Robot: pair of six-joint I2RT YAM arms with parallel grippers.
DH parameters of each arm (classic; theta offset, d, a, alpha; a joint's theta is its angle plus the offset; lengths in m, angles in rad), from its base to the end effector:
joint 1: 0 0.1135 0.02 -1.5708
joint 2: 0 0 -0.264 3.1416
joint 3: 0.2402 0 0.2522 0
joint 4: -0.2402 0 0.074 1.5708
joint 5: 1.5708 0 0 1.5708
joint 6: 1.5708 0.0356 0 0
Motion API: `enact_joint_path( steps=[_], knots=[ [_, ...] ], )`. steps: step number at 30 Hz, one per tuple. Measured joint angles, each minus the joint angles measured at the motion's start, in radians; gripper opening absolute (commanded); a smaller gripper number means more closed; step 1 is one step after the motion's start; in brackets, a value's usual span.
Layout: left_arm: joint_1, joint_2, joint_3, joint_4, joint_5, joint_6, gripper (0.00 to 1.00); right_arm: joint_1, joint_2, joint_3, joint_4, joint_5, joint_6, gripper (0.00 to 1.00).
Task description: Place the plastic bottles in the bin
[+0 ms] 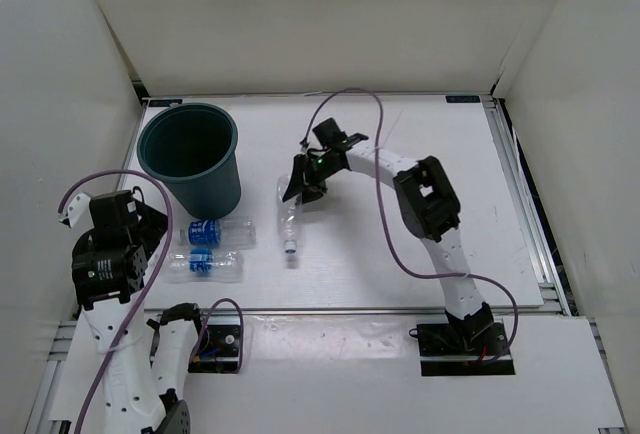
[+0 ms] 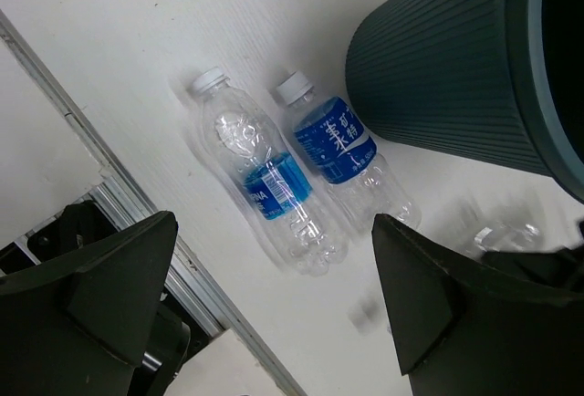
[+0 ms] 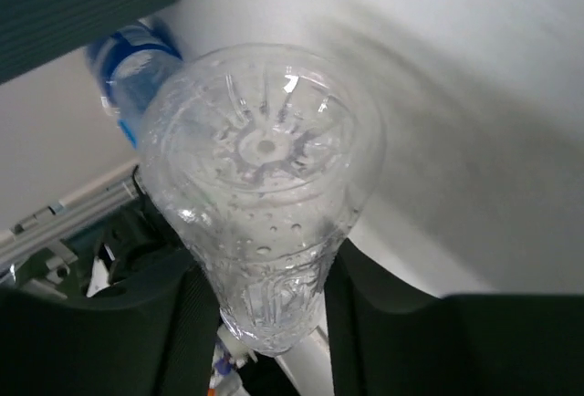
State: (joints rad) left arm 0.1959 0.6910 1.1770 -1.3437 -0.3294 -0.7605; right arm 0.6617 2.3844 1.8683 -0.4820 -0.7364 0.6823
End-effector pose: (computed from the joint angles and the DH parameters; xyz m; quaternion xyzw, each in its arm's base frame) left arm 0.0719 0.0260 0.3678 -0.4762 0.7944 0.0516 0.3735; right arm 0.3868 0.3316 0.1418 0.0924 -0.8960 -0.4343 0.0087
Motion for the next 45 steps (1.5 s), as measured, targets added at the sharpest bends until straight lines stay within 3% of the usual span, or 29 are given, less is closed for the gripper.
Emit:
enact_joint_path(
  steps=[4,8,14,19,21,23,25,26,29,32,34,38,45],
  knots=[
    [0.000,0.015,-0.001,-0.003,-0.014,-0.027,0.99,-0.051,-0.177,-0.042,-0.032,0.081,-0.011,0.16],
    [0.000,0.020,-0.004,-0.003,-0.006,-0.049,0.99,-0.077,-0.312,0.077,0.021,0.148,0.014,0.11],
    [0.000,0.068,-0.011,-0.010,0.067,-0.060,0.99,-0.017,-0.247,0.509,0.230,0.253,0.089,0.08],
    [-0.007,0.156,0.013,-0.011,0.113,-0.046,0.99,0.083,-0.198,0.562,0.383,0.389,0.051,0.08],
    [-0.021,0.176,0.027,-0.010,0.125,-0.030,0.99,0.127,-0.160,0.580,0.413,0.456,-0.008,0.14],
    [-0.041,0.185,0.041,-0.010,0.131,-0.007,0.99,0.179,-0.116,0.595,0.451,0.566,-0.108,0.45],
    [-0.055,0.188,0.050,-0.010,0.132,0.012,0.99,0.233,-0.076,0.595,0.495,0.655,-0.224,0.95],
    [-0.060,0.190,0.053,-0.010,0.134,0.020,0.99,0.253,-0.060,0.597,0.507,0.689,-0.272,1.00],
    [-0.062,0.199,0.064,-0.010,0.145,0.033,0.99,0.312,-0.025,0.602,0.509,0.786,-0.426,1.00],
    [-0.062,0.203,0.064,-0.010,0.146,0.021,0.99,0.341,-0.076,0.503,0.516,0.885,-0.516,1.00],
    [-0.062,0.195,0.061,-0.010,0.145,-0.008,0.99,0.347,-0.181,0.373,0.483,0.932,-0.529,1.00],
    [-0.063,0.140,0.009,-0.006,0.145,-0.130,0.99,0.340,-0.364,0.288,0.394,0.963,-0.529,1.00],
    [-0.063,0.020,-0.288,0.021,0.150,-0.367,0.99,0.371,-0.682,0.206,0.304,0.970,-0.541,1.00]
  ],
)
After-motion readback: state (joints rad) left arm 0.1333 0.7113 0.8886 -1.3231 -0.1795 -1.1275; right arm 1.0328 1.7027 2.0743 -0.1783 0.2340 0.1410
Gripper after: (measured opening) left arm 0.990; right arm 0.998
